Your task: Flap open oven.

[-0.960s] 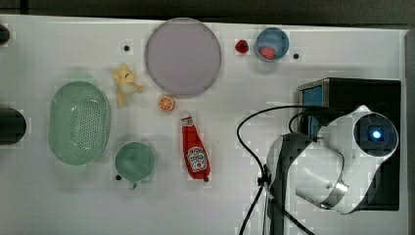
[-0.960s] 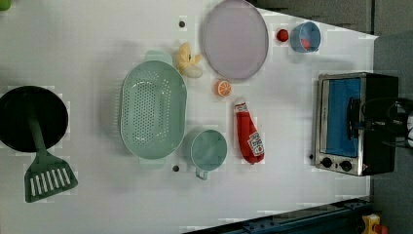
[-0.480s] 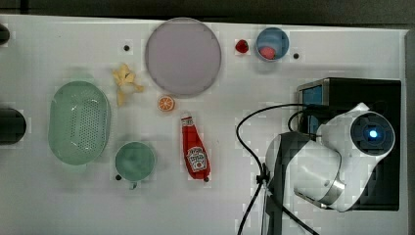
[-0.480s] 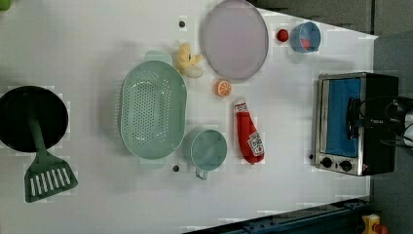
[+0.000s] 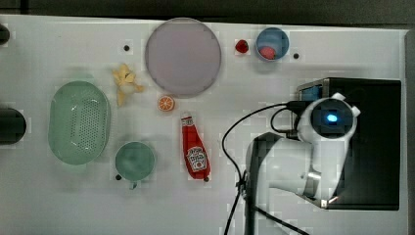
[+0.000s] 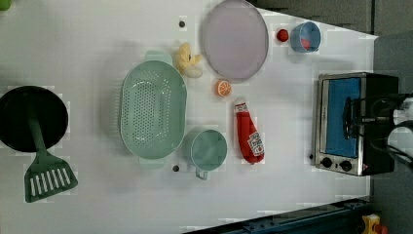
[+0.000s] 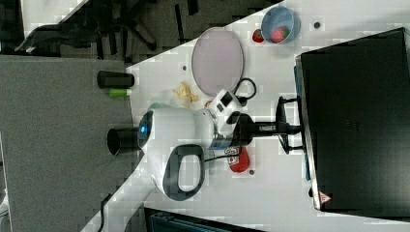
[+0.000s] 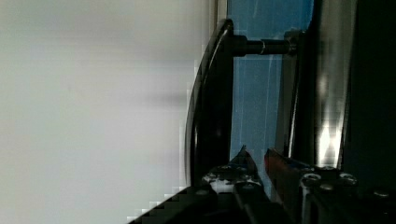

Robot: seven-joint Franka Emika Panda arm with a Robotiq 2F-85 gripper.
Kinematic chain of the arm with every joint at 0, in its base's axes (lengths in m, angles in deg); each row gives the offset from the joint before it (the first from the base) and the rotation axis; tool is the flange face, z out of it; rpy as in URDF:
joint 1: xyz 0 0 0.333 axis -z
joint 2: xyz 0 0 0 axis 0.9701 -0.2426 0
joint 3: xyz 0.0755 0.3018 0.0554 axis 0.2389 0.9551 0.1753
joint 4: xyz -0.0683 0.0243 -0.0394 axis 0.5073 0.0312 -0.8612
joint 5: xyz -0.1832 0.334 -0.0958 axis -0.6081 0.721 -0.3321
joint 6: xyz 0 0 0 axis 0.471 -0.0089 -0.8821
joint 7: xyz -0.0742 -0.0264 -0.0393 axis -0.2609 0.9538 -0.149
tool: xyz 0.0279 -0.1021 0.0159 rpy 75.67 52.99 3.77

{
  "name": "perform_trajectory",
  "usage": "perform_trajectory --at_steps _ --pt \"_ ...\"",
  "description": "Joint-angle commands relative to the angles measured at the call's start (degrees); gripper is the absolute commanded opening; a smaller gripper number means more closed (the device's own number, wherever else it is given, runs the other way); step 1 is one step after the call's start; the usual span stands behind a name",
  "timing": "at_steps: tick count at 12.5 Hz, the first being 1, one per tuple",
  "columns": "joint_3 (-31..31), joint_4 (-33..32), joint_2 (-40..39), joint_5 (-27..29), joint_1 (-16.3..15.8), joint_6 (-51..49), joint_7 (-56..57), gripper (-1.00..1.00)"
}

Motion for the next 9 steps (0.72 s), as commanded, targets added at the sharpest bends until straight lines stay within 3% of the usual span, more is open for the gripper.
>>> perform_trajectory --at_steps 1,9 --pt "4.54 -2.57 -1.34 -5.55 -4.78 0.36 -15.52 -0.65" --pt "8.28 -2.24 -9.84 -21.02 -9.86 0.25 -38.57 -0.65"
